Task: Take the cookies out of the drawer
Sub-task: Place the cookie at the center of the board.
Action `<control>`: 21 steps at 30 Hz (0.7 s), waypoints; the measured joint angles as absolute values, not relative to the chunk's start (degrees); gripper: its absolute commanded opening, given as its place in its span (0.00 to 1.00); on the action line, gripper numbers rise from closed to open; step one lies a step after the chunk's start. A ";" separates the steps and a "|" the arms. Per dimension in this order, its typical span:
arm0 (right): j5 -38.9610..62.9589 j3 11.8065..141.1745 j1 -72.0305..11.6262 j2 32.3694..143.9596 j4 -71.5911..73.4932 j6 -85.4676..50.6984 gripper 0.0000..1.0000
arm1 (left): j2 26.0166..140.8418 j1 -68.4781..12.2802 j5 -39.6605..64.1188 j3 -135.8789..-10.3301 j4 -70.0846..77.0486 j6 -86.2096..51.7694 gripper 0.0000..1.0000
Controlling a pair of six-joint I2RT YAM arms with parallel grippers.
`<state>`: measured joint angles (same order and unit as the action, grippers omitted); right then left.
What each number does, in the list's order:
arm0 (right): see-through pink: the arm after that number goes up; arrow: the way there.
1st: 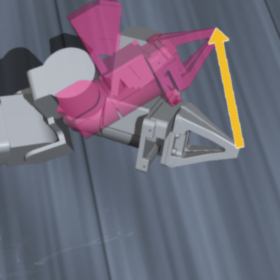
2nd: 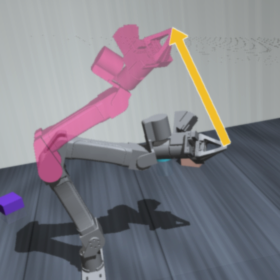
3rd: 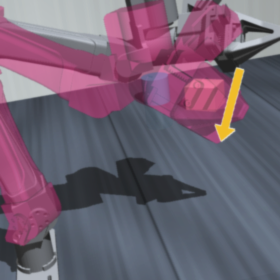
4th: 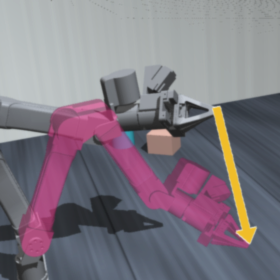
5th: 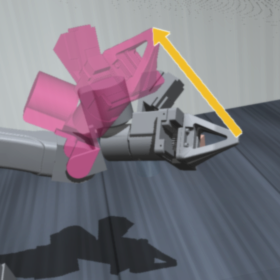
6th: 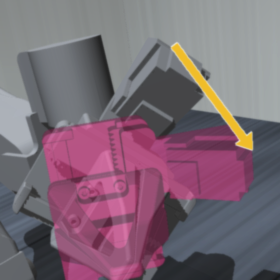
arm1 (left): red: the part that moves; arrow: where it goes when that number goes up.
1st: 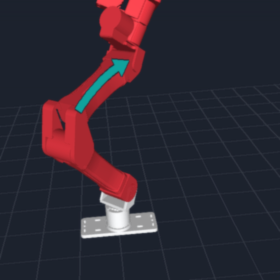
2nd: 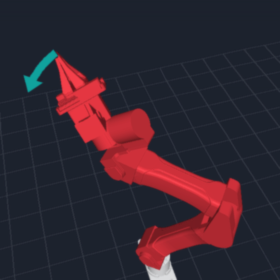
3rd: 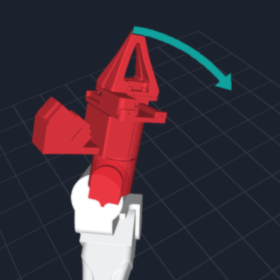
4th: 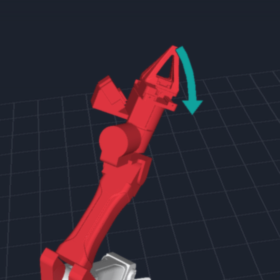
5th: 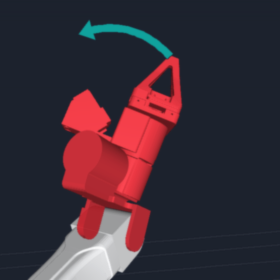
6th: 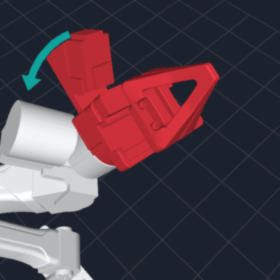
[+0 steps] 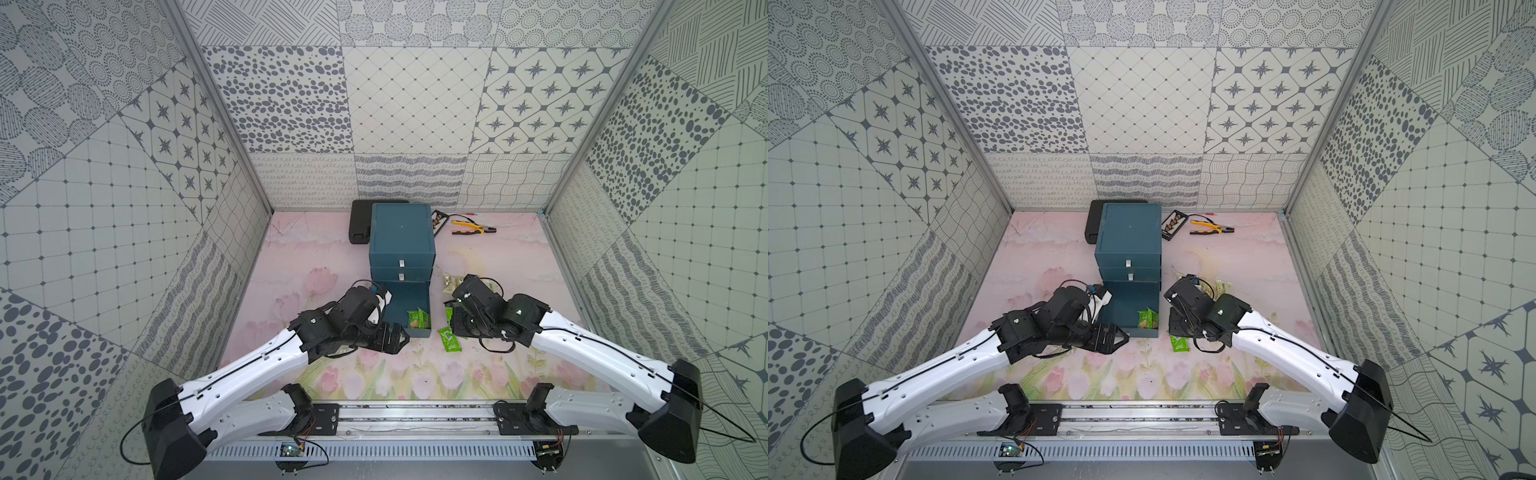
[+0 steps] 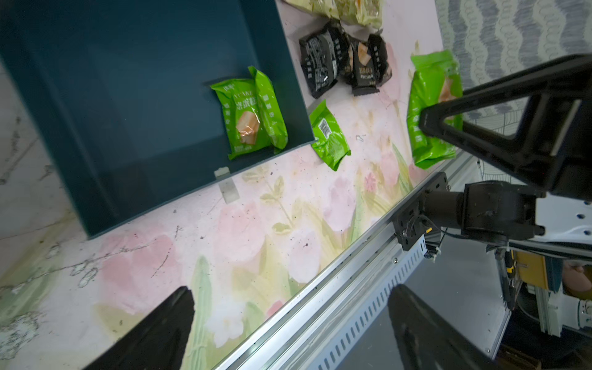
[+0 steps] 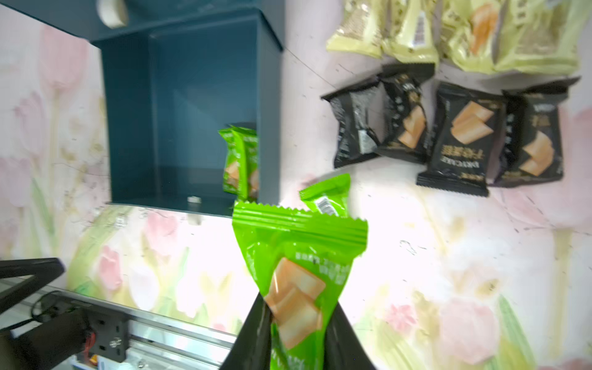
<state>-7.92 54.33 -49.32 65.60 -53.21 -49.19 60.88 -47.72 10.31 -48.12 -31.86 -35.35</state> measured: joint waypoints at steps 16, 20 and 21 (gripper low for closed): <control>-4.47 36.91 -36.42 66.78 -47.90 -43.03 0.22 | 67.42 -51.31 7.33 -51.72 -24.10 -36.84 0.99; -3.38 36.62 -35.97 70.26 -44.64 -41.56 0.23 | 68.29 -51.31 5.89 -53.34 -24.05 -36.69 0.99; -3.05 36.62 -35.97 71.20 -43.79 -41.32 0.24 | 68.45 -51.27 5.54 -53.63 -24.03 -36.69 0.99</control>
